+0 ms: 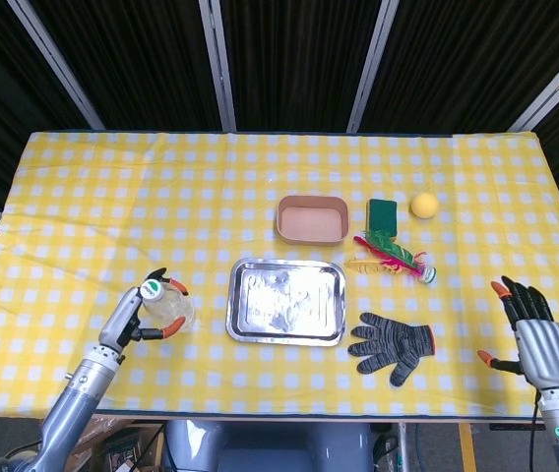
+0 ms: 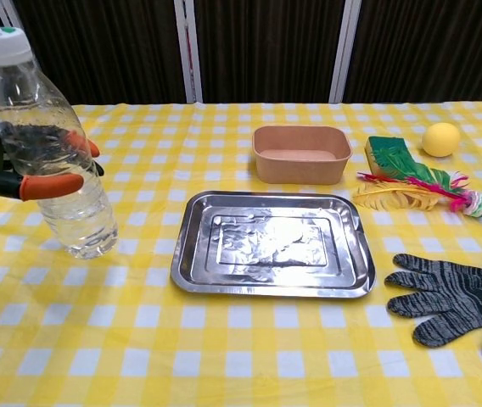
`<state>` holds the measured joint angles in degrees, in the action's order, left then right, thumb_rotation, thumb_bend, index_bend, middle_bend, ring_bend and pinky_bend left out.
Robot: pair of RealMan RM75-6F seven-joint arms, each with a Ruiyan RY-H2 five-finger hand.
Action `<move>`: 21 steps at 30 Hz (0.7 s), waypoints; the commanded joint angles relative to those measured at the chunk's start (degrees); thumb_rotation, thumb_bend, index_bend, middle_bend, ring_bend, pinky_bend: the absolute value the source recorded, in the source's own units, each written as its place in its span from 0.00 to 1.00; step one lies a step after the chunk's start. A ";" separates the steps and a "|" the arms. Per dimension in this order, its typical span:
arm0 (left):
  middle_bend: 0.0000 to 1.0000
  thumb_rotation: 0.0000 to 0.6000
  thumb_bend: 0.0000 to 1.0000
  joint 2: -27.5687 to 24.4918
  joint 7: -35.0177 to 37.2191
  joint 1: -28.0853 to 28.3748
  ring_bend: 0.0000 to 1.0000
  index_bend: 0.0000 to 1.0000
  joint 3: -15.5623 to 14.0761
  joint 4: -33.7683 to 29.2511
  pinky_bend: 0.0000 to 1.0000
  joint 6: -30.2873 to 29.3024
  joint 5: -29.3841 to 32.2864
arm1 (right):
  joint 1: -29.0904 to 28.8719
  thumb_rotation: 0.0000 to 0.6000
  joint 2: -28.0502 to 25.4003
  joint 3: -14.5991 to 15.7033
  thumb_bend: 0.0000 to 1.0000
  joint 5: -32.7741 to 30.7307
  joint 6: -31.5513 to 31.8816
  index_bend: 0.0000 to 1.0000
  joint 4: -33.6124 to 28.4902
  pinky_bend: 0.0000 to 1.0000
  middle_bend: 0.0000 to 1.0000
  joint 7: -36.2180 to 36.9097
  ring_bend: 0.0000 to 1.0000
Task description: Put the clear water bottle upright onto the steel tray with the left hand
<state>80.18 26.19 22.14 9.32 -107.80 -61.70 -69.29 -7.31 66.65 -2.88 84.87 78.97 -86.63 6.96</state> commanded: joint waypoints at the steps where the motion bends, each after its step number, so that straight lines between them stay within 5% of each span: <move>1: 0.43 1.00 0.39 0.55 2.38 0.41 0.00 0.47 1.06 0.10 0.00 1.24 -0.23 | -0.03 1.00 0.05 0.00 0.05 -0.01 -0.04 0.05 0.02 0.00 0.00 -0.06 0.00; 9: 0.43 1.00 0.41 -4.80 2.04 3.80 0.00 0.47 6.66 -13.13 0.00 4.58 3.72 | -0.18 1.00 -0.05 -0.14 0.05 -0.29 -0.30 0.05 -0.01 0.00 0.00 -0.11 0.00; 16: 0.44 1.00 0.41 -9.35 -8.15 6.68 0.00 0.48 11.90 -27.18 0.00 -0.14 10.89 | -0.37 1.00 0.00 -0.09 0.05 -0.31 -0.63 0.05 -0.12 0.00 0.00 -0.42 0.00; 21: 0.44 1.00 0.41 -9.27 -9.22 7.57 0.00 0.48 12.74 -27.19 0.00 -1.02 8.44 | -0.14 1.00 0.17 0.13 0.05 0.03 -0.20 0.05 -0.13 0.00 0.00 -0.46 0.00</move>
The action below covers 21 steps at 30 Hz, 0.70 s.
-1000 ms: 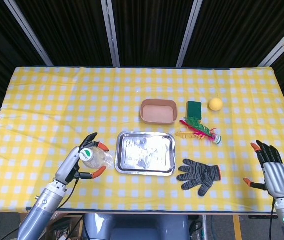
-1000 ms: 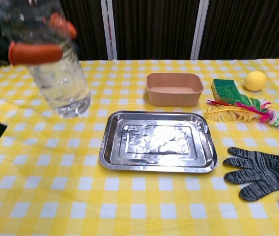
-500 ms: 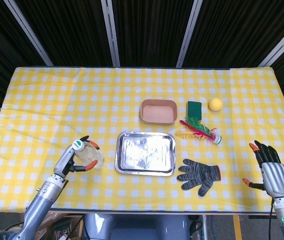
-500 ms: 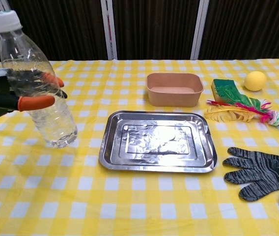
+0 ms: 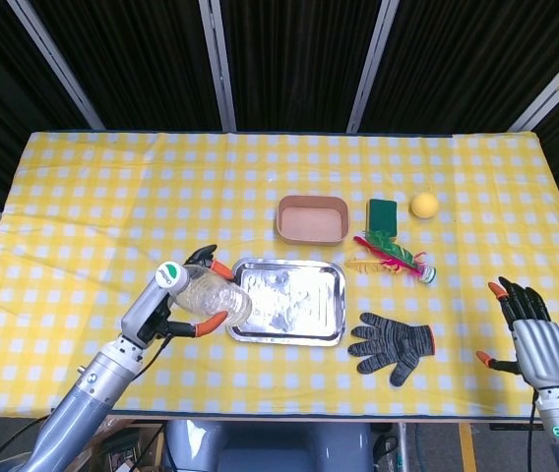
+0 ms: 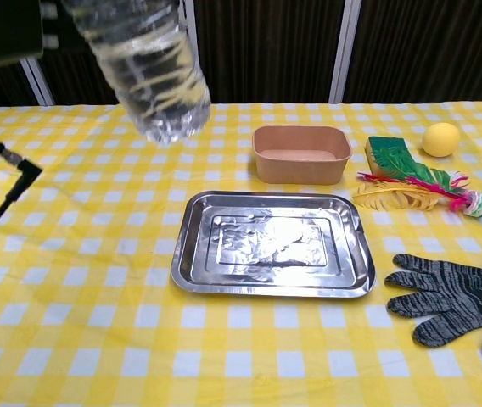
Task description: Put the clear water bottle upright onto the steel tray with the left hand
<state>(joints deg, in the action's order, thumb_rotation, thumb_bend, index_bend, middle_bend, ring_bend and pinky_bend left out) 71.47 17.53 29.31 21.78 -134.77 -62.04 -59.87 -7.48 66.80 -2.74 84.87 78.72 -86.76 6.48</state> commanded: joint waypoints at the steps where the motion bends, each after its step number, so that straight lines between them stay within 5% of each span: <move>1: 0.44 1.00 0.41 -0.71 -0.50 0.25 0.00 0.48 -0.04 -0.22 0.00 -0.73 -1.41 | 0.04 1.00 0.00 -0.01 0.05 0.00 0.06 0.05 0.00 0.00 0.00 0.05 0.00; 10: 0.44 1.00 0.42 -3.59 0.31 -0.98 0.00 0.48 -3.14 -0.15 0.00 0.10 4.35 | 0.18 1.00 -0.27 -0.06 0.05 -0.17 0.20 0.05 -0.17 0.00 0.00 0.32 0.00; 21: 0.44 1.00 0.42 -0.03 4.10 -2.23 0.00 0.48 -8.53 14.29 0.00 4.49 5.39 | 0.09 1.00 -0.15 -0.10 0.05 -0.30 0.01 0.05 -0.05 0.00 0.00 0.13 0.00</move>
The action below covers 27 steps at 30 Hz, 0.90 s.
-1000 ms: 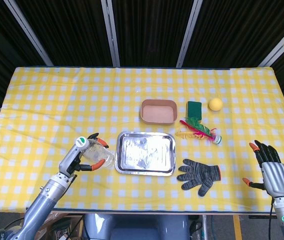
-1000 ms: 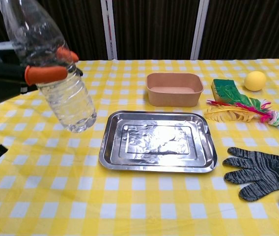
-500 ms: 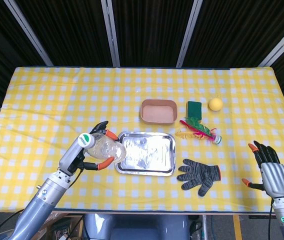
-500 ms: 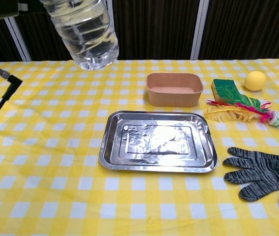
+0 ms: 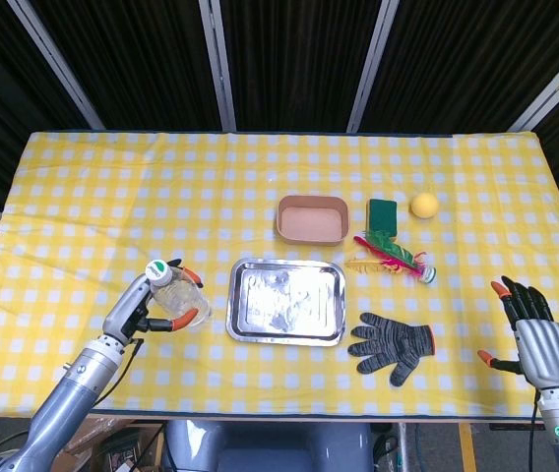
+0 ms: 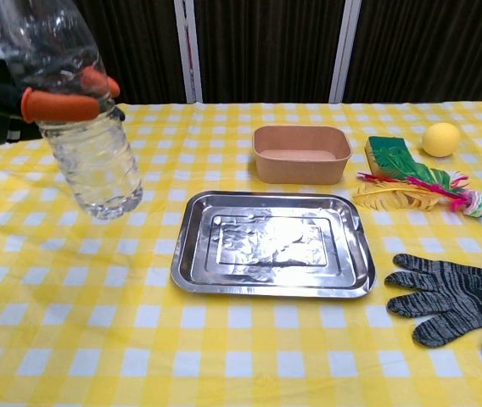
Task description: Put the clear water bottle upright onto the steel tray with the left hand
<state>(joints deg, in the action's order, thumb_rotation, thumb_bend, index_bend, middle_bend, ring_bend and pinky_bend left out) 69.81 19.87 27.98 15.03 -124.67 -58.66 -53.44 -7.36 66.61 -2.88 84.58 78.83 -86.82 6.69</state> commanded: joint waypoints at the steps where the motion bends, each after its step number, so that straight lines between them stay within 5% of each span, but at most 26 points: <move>1: 0.44 1.00 0.42 2.27 2.21 -1.09 0.00 0.48 -1.86 5.18 0.00 0.97 -1.68 | -0.07 1.00 0.10 0.06 0.05 0.00 -0.19 0.05 0.02 0.00 0.00 -0.14 0.00; 10: 0.44 1.00 0.42 10.66 -0.33 1.91 0.00 0.48 0.57 8.26 0.00 -0.97 -3.56 | -0.56 1.00 0.73 0.04 0.05 -0.58 -1.35 0.05 0.47 0.00 0.00 -1.01 0.00; 20: 0.44 1.00 0.43 26.67 -14.06 13.01 0.00 0.49 5.11 12.66 0.00 -2.38 7.16 | -0.64 1.00 0.69 -0.25 0.05 -0.99 -1.44 0.05 1.04 0.00 0.00 -0.40 0.00; 27: 0.44 1.00 0.43 21.60 -14.91 10.37 0.00 0.49 4.43 7.57 0.00 -4.03 7.39 | -0.22 1.00 0.11 -0.19 0.05 -0.67 -0.67 0.05 0.89 0.00 0.00 0.71 0.00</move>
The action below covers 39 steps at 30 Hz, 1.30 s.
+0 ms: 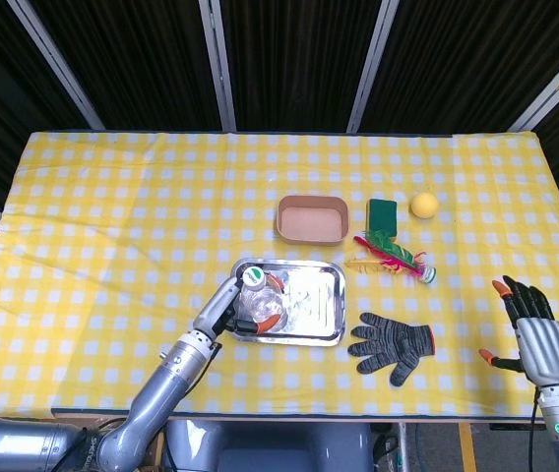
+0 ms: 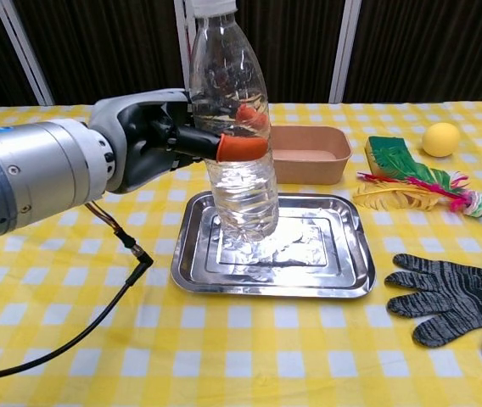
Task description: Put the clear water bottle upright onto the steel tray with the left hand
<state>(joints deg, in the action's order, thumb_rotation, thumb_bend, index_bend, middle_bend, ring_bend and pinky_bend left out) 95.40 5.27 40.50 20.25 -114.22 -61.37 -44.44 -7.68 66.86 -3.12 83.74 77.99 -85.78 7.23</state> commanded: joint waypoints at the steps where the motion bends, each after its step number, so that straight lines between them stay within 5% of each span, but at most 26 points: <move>1: 0.44 1.00 0.43 -5.94 -0.03 -3.43 0.00 0.49 -1.19 -4.12 0.00 -2.05 -2.54 | 0.16 1.00 -0.21 0.12 0.05 0.38 0.36 0.05 -0.25 0.00 0.00 0.25 0.00; 11: 0.44 1.00 0.43 -32.30 15.82 -20.34 0.00 0.49 -4.80 -10.07 0.00 -5.04 -16.31 | 0.40 1.00 -0.44 0.51 0.05 1.35 1.05 0.05 -1.58 0.00 0.00 -0.11 0.00; 17: 0.45 1.00 0.43 -37.63 30.16 -24.29 0.00 0.49 -6.46 -3.72 0.00 -1.47 -23.54 | 0.08 1.00 -0.11 0.64 0.05 1.26 0.35 0.05 -1.86 0.00 0.00 -0.88 0.00; 24: 0.45 1.00 0.43 -32.66 30.35 -19.59 0.00 0.49 -5.45 -1.32 0.00 3.15 -23.78 | -0.03 1.00 -0.04 0.37 0.05 0.49 -0.09 0.05 -1.70 0.00 0.00 -0.97 0.00; 35: 0.45 1.00 0.43 -11.00 7.37 -3.58 0.00 0.50 0.16 5.23 0.00 1.07 -4.37 | 0.11 1.00 -0.59 -0.24 0.05 -0.43 -0.08 0.05 -0.59 0.00 0.00 1.33 0.00; 39: 0.45 1.00 0.43 -4.68 4.52 0.22 0.00 0.50 1.73 9.68 0.00 0.99 0.25 | -0.01 1.00 -0.53 -0.20 0.05 -0.31 -0.29 0.05 -0.35 0.00 0.00 1.63 0.00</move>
<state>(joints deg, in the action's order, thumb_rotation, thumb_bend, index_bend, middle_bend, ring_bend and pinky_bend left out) 86.04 12.25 37.07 20.08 -108.31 -59.61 -48.13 -7.66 66.30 -3.34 83.39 77.75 -86.17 8.88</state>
